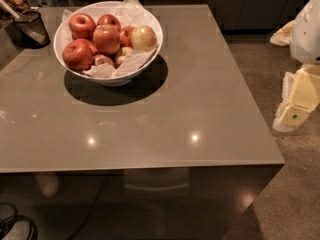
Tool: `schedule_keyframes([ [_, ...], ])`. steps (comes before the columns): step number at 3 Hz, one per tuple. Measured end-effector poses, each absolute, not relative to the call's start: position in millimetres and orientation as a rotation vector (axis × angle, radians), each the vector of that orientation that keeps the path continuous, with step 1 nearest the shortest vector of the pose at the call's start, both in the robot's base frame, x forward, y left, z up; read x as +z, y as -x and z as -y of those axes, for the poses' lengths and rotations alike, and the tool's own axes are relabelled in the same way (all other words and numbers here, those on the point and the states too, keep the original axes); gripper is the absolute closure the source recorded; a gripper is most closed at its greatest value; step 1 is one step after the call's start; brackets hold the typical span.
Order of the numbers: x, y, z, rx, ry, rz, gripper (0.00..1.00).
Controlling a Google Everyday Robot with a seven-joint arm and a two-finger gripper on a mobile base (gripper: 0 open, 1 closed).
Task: Pick apple from white bowl
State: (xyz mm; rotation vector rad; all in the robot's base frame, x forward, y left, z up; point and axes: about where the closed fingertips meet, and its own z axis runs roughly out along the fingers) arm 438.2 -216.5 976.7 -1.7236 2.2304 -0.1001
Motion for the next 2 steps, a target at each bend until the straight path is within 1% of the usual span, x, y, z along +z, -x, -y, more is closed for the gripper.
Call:
schedule_keyframes([
  [2, 982.3, -448.2, 208.6, -0.118, 1.698, -2.240, 0.00],
])
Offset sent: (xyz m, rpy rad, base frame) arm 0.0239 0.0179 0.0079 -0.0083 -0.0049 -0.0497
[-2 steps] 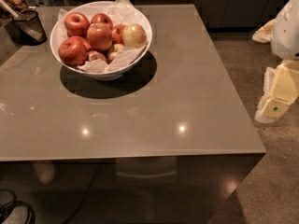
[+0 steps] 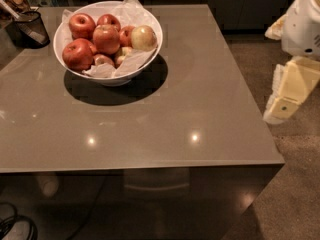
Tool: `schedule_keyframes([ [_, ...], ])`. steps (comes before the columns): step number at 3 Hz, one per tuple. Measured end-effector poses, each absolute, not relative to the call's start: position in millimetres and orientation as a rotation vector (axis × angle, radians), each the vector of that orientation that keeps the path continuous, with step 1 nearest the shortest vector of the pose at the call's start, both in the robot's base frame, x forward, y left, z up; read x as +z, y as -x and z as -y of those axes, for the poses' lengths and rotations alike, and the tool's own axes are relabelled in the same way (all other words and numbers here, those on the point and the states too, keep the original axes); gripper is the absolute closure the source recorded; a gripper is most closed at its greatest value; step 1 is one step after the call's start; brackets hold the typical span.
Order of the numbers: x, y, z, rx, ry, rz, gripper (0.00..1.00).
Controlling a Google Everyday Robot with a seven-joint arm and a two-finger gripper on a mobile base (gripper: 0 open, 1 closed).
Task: Pick apple from white bowl
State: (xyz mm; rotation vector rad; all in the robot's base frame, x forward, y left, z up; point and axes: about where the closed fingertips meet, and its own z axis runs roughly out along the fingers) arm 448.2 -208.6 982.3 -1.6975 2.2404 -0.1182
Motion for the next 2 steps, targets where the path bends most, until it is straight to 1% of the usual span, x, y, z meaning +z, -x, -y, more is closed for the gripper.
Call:
schedule_keyframes([
  [1, 991.7, -477.4, 186.9, -0.147, 1.713, -2.254, 0.00],
  [2, 996.7, -512.4, 154.9, -0.174, 1.785, -2.222, 0.00],
])
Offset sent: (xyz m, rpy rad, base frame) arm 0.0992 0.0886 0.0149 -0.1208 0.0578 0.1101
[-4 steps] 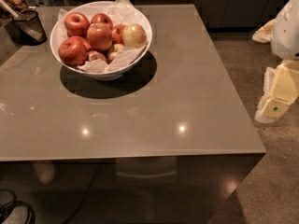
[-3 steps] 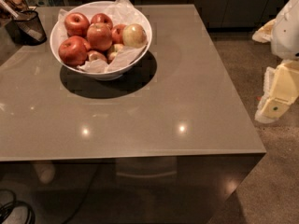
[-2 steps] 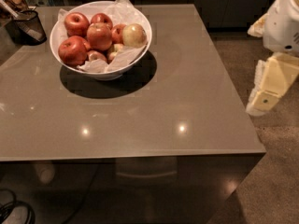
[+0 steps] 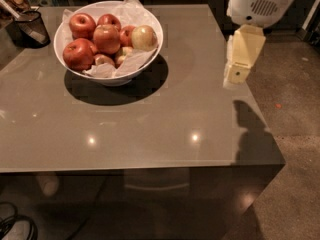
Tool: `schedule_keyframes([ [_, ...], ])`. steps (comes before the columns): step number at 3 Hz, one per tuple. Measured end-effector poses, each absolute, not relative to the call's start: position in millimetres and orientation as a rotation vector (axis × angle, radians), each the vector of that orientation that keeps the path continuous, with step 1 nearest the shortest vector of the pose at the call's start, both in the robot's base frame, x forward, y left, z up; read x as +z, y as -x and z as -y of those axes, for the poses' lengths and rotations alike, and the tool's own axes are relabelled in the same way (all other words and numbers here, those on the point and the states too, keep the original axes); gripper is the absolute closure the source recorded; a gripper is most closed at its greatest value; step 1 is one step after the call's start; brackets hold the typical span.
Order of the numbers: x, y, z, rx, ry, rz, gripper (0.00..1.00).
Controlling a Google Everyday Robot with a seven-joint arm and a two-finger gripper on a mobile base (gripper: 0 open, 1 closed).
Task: Pick apple from white bowl
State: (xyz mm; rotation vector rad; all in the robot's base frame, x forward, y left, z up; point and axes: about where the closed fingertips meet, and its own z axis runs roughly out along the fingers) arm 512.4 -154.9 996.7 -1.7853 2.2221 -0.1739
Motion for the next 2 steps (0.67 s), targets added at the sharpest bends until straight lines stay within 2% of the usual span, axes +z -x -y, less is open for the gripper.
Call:
schedule_keyframes([
  [1, 997.5, -532.6, 130.1, -0.203, 1.870, -2.154, 0.00],
  [2, 999.5, -536.8, 126.8, -0.210, 1.857, -2.135, 0.00],
])
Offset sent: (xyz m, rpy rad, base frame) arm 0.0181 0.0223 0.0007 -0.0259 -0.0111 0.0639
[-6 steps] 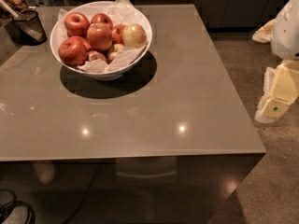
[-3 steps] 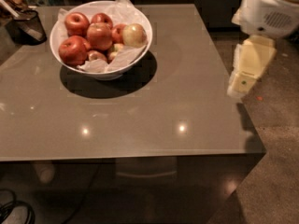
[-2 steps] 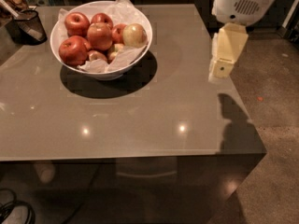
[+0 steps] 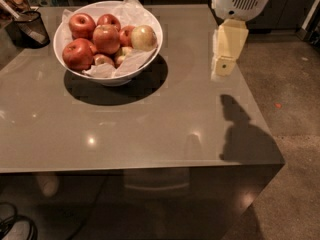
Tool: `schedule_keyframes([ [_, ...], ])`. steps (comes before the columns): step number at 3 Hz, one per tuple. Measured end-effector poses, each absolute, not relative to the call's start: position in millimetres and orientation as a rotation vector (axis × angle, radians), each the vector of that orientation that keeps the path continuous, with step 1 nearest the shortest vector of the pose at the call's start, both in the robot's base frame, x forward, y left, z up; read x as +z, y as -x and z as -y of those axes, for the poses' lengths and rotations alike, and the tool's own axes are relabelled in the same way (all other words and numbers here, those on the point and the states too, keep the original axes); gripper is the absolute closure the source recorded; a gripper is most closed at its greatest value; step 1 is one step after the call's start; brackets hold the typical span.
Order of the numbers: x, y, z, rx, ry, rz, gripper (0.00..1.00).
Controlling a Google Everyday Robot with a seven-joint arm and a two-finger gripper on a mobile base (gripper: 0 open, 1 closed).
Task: Pick apple from white bowl
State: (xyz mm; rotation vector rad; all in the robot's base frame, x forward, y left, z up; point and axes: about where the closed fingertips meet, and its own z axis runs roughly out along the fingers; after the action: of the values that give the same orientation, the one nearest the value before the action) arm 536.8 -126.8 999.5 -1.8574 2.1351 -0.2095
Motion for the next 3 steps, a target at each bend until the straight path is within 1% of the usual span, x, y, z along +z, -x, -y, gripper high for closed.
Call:
schedule_keyframes([
  [1, 1009.0, -556.6, 111.4, -0.183, 1.823, -2.106, 0.00],
  [2, 1027.7, -586.3, 87.3, -0.159, 1.808, -2.053, 0.12],
  [3, 1038.4, -606.7, 66.6, -0.131, 1.803, -2.019, 0.31],
])
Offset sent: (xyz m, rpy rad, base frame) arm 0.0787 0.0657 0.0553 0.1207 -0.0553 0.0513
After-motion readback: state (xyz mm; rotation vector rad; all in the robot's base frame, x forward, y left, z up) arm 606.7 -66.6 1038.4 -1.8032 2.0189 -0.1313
